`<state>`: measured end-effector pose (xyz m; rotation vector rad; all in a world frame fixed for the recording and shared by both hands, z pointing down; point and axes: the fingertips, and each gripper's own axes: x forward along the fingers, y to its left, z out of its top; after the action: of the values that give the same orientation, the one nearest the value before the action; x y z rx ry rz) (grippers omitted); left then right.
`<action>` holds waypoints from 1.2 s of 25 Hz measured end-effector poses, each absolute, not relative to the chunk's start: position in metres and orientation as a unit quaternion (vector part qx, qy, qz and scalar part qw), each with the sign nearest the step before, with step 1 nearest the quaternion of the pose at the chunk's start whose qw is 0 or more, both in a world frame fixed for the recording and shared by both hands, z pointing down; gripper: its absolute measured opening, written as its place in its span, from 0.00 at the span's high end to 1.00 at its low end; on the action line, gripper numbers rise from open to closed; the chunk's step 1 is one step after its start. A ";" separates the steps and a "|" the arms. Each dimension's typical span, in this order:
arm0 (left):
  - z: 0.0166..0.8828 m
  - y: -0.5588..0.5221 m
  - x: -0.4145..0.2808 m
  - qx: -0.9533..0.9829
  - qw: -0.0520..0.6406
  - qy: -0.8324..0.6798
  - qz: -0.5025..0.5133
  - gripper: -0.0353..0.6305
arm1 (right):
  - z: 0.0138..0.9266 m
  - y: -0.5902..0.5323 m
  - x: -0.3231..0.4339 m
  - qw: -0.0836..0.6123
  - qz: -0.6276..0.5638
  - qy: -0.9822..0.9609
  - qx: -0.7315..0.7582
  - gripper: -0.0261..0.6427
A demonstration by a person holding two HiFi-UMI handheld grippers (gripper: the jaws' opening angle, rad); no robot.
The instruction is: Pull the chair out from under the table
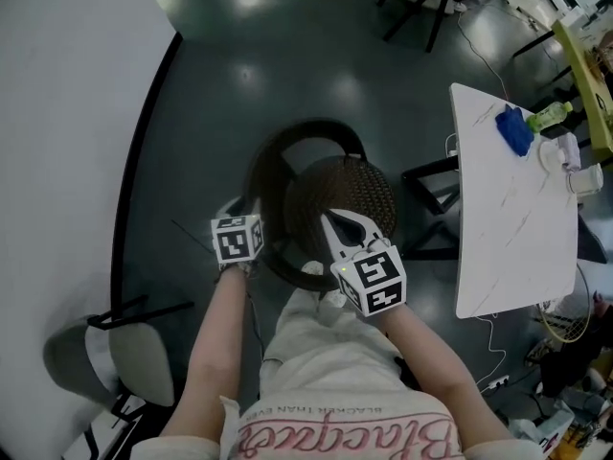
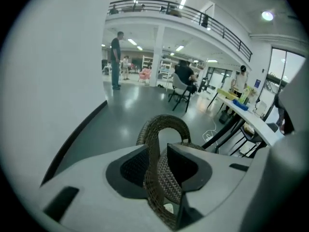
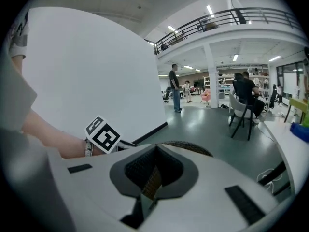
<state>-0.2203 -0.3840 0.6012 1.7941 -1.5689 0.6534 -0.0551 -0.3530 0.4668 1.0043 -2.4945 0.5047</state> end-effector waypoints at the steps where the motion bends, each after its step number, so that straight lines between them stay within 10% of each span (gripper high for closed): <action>1: 0.590 -0.382 -0.214 0.691 0.323 -0.600 0.239 0.81 | 0.463 -0.352 -0.055 0.208 0.187 -0.893 0.352 0.96; 30: 0.331 -0.322 -0.050 0.884 0.070 -0.463 0.019 0.94 | 0.331 -0.307 -0.017 0.093 0.021 -0.930 0.355 0.96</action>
<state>-0.0496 -0.3222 0.3313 2.6595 -1.3923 0.0565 -0.0172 -0.3074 0.3309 1.0542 -2.7606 0.0623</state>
